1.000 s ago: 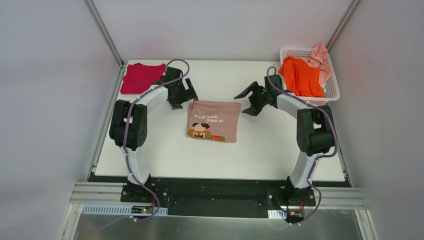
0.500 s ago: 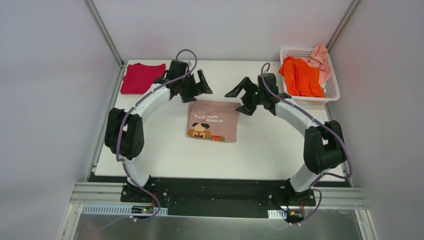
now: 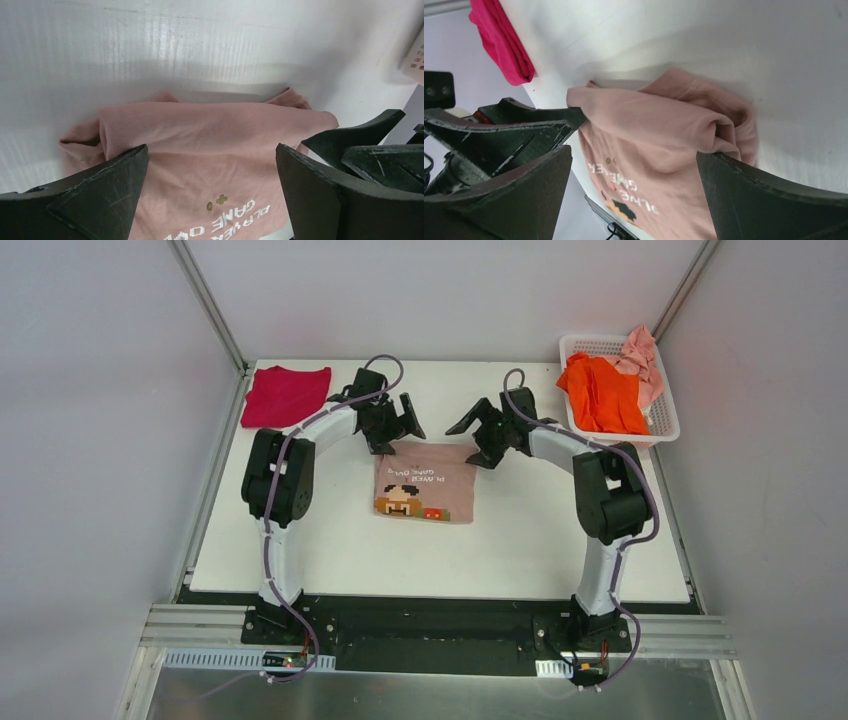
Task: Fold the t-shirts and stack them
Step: Smooth out wrinkles on the folded tshirt
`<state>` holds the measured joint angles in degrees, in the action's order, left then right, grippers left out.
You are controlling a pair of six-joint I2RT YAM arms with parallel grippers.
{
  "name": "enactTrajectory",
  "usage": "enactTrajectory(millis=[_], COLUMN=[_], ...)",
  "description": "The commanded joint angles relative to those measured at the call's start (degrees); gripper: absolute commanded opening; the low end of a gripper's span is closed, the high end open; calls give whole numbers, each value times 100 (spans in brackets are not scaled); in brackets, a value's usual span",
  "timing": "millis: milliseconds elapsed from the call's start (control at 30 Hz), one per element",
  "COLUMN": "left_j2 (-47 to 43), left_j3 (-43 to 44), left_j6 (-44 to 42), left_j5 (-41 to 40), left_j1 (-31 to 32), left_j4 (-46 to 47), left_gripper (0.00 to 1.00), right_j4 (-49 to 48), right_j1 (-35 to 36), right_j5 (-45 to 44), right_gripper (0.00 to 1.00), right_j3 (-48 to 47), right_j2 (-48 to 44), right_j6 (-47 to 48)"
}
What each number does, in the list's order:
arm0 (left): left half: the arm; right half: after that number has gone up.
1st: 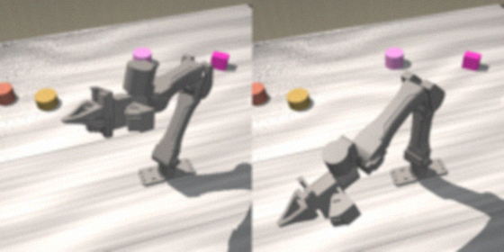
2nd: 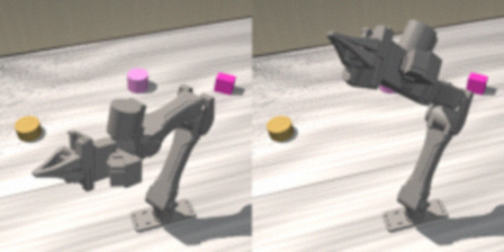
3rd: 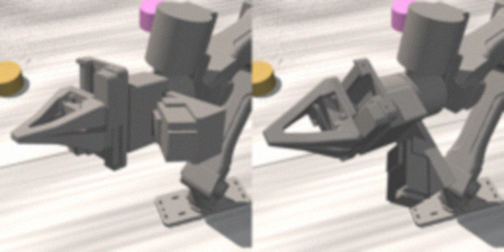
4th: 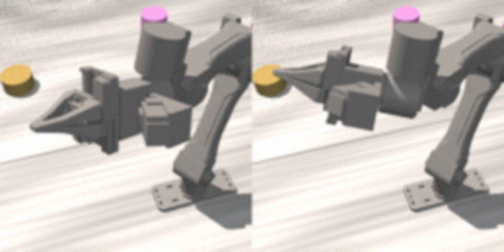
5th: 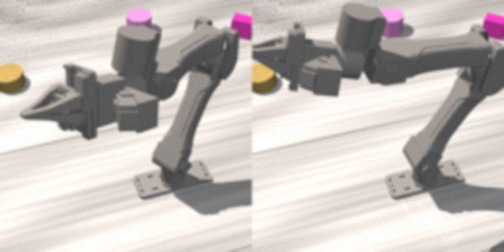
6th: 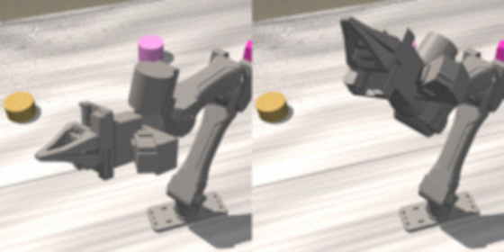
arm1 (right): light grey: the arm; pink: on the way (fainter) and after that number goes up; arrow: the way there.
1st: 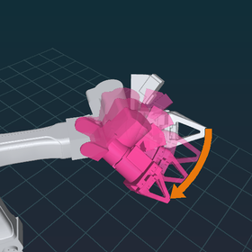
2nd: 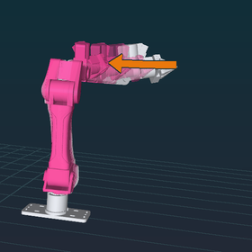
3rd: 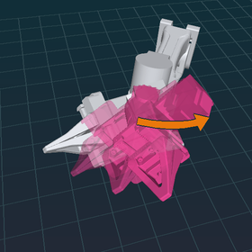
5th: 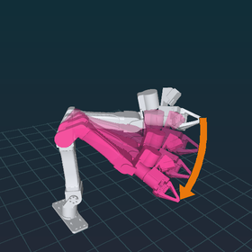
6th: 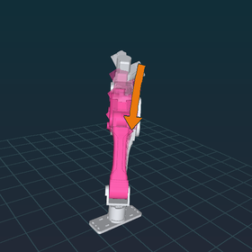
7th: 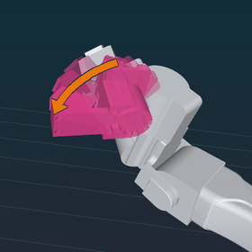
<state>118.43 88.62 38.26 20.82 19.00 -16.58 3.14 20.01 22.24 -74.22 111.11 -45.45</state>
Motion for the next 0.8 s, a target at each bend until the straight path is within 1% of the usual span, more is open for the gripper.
enactTrajectory(millis=[0, 200, 333, 433, 533, 667, 700, 767], left_j2=[271, 373, 102, -344, -1012, -1982, -2118, -2315], left_j3=[156, -40, -32, 142, -41, -877, -1113, -1534], left_j6=[-67, -32, -78, -215, -361, -569, -593, -608], left_j5=[-88, -248, -228, -227, -427, -1010, -1124, -1179], left_j1=[-59, -113, -185, -187, -185, -187, -187, -186], left_j4=[6, 6, -26, -168, -283, -408, -442, -477], left_gripper=[99, 99, 99, 99, 99, 99, 99, 99], right_j4=[-188, -172, -2, 355, 547, 561, 545, 512], right_j1=[-47, -118, -116, -103, -107, -81, -72, -47], right_j5=[-270, -526, -494, -651, -1044, -1742, -1851, -1965], right_gripper=[99, 99, 99, 99, 99, 99, 99, 99], right_j3=[-281, -364, -486, -580, -315, 793, 1249, 1867], right_j2=[369, 879, 697, 93, -831, -2203, -2470, -2962], right_j6=[83, 36, 127, 383, 615, 773, 759, 771])
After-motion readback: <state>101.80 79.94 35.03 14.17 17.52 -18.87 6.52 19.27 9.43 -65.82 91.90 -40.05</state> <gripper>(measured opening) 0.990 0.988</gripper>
